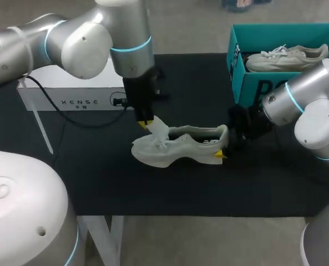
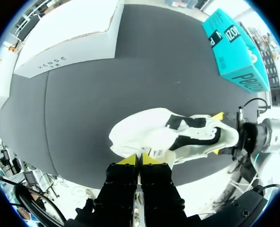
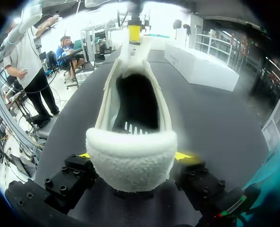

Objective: Take the shoe out of the shoebox, open the shoe tongue, remove and reinsert the insole, then place the shoe into the shoebox

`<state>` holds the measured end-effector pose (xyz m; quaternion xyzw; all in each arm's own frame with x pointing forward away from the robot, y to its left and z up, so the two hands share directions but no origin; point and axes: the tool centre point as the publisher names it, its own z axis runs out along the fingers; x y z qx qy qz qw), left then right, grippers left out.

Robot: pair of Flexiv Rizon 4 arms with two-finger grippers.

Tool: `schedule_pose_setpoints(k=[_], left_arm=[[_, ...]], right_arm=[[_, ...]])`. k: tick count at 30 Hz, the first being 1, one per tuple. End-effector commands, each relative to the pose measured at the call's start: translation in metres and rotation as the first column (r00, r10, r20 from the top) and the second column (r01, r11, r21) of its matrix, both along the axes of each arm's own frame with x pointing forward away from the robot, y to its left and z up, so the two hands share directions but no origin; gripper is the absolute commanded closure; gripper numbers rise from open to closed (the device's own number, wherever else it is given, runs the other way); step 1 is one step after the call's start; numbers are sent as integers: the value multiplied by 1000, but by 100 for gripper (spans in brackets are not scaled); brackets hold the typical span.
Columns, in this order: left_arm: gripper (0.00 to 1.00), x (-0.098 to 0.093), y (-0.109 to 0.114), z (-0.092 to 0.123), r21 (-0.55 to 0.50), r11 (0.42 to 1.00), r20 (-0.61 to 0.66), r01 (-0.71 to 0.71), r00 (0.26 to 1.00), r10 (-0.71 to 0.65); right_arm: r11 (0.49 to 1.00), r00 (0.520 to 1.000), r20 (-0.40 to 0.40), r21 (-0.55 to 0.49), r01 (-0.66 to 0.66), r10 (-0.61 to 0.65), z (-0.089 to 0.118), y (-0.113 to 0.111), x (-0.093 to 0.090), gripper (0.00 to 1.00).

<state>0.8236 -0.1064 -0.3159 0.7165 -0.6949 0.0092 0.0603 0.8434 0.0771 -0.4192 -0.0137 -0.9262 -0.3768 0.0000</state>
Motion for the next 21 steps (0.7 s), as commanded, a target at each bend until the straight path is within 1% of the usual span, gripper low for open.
schedule_pose_setpoints(k=[1,6,10,11,12,13,14,15,16,17,18,19,20,21], left_arm=[[100,-3,12,-16,-3,1000,-26,-23,999,23],[100,-4,19,-35,-14,998,-57,-54,997,53],[100,-6,17,-32,-13,999,-48,-33,998,32],[77,-5,17,-30,-4,1000,-44,-18,999,18],[10,-5,16,-28,-6,1000,-45,-1,999,0],[0,-4,15,-25,-9,1000,-37,15,999,-16],[0,-2,14,-21,-9,999,-20,38,999,-38],[0,1,11,-16,-16,996,3,88,996,-88],[0,4,7,-11,-18,989,19,145,989,-145],[0,7,0,-6,-22,973,40,231,972,-230],[0,11,-9,-1,-42,927,54,372,928,-369],[0,14,-19,4,-75,836,77,543,839,-538],[0,15,-27,8,-84,739,88,669,743,-663],[0,15,-33,9,-93,605,85,791,612,-786]], right_arm=[[1000,1000,-1,-4,2,-2,-3,1,2,100],[1000,1000,-1,-4,2,-2,-3,1,2,100],[1000,1000,-1,-4,2,-2,-3,1,2,100],[1000,1000,-1,-4,2,-2,-3,1,2,100],[1000,1000,-1,-4,2,-2,-3,1,2,100],[1000,1000,-1,-4,2,-2,-3,1,2,100],[1000,1000,-1,-4,2,-2,-3,1,2,100],[1000,1000,-1,-4,2,-2,-3,1,2,100],[1000,1000,-1,-4,2,-2,-3,1,2,100],[1000,1000,-1,-4,2,-2,-3,1,2,100],[1000,1000,-1,-4,2,-2,-3,1,2,100],[1000,1000,-1,-4,2,-2,-3,1,2,100],[1000,1000,-1,-4,2,-2,-3,1,2,100],[1000,1000,-1,-4,2,-2,-3,1,2,100]])
